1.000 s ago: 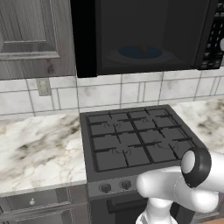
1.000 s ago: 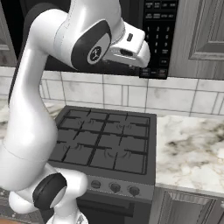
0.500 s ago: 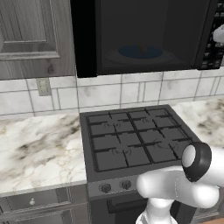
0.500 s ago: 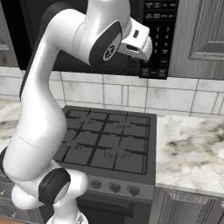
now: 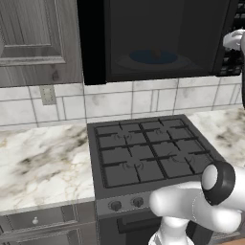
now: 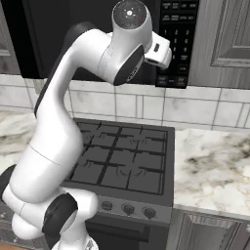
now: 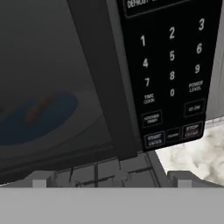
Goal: Retrieve the reheated potato from the microwave, then place the potato, cheese, and condiment on the cutting board.
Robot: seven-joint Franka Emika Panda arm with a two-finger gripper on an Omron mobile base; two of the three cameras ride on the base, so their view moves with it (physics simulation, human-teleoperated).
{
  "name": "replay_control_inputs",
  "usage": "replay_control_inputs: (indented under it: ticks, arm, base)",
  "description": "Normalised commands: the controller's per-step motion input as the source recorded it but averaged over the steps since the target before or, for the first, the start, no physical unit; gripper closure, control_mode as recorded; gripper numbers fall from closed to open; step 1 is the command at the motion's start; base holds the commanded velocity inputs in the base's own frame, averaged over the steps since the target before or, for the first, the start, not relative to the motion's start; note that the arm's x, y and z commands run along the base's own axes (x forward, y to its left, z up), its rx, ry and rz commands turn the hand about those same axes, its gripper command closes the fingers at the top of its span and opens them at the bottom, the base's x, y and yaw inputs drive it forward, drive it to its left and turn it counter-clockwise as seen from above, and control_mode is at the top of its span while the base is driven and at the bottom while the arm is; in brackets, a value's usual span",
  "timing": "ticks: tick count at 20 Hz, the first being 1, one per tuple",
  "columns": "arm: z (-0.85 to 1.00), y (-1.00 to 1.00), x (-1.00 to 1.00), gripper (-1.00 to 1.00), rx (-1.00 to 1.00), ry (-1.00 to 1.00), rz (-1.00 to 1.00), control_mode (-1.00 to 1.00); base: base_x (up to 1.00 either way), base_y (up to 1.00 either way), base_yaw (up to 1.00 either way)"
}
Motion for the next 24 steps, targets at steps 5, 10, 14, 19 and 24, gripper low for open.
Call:
replay_control_inputs:
  ticks: [5,10,14,19,24]
  arm:
    - [-0.02,-0.12,0.51,-1.0,-0.04,0.04,0.07,-1.0]
    - [0.0,-0.04,0.54,-1.0,-0.07,0.1,0.06,-1.0]
    - [0.0,-0.1,0.48,-1.0,-0.03,0.08,0.1,-1.0]
    - [0.0,-0.23,0.41,-1.0,0.0,0.08,0.14,-1.0]
    - [0.0,-0.2,0.32,-1.0,0.0,0.02,0.12,-1.0]
  base:
    - [0.0,0.0,0.0]
    - [0.0,0.0,0.0]
    - [0.0,0.0,0.0]
    - [0.0,0.0,0.0]
    - [0.0,0.0,0.0]
